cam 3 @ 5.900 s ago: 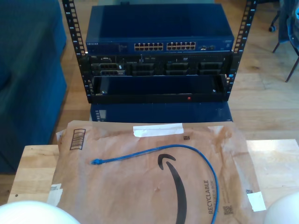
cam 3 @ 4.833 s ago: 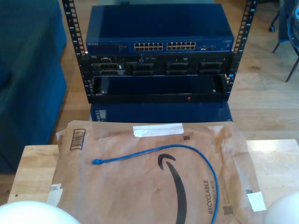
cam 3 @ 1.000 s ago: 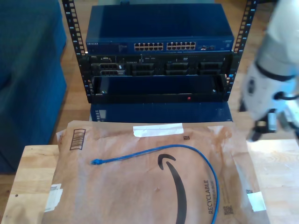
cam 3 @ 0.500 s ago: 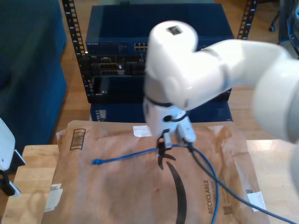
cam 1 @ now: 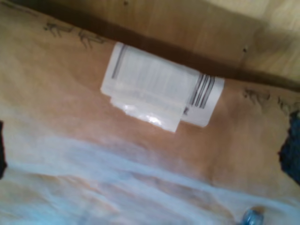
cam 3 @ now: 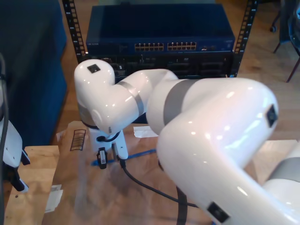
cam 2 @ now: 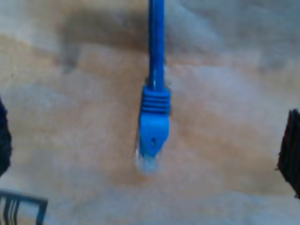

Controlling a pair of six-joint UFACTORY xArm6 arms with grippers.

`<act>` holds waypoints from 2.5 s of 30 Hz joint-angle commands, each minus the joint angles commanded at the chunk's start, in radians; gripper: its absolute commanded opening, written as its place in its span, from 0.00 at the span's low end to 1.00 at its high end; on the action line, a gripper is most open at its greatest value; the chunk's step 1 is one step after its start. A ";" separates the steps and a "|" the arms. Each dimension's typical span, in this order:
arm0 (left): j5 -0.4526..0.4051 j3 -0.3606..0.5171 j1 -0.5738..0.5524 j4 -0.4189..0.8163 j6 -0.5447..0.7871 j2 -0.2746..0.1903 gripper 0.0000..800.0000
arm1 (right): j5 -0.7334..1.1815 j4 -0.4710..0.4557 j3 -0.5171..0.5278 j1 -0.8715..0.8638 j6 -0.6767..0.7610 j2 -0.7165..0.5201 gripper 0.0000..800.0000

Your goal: Grab the cable and plug it in

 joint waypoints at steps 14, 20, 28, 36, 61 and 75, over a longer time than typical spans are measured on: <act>0.003 0.006 -0.011 0.000 -0.017 0.000 1.00 | -0.044 -0.002 0.026 -0.008 0.054 0.035 0.78; 0.005 0.006 -0.011 0.000 -0.017 -0.002 1.00 | -0.044 -0.002 0.025 -0.011 0.054 0.041 0.59; 0.012 0.005 -0.009 0.000 -0.017 -0.006 1.00 | -0.044 -0.006 0.026 -0.005 0.080 0.037 0.12; 0.017 -0.003 -0.014 -0.002 -0.017 -0.017 1.00 | -0.014 -0.005 0.049 -0.018 0.074 -0.052 0.00; 0.005 -0.308 -0.473 -0.387 -0.101 0.098 1.00 | 0.308 0.064 0.365 -0.405 0.075 -0.925 0.00; 0.069 -0.370 -0.485 -0.715 0.080 0.095 1.00 | 0.423 0.321 0.316 -0.512 0.021 -0.950 0.00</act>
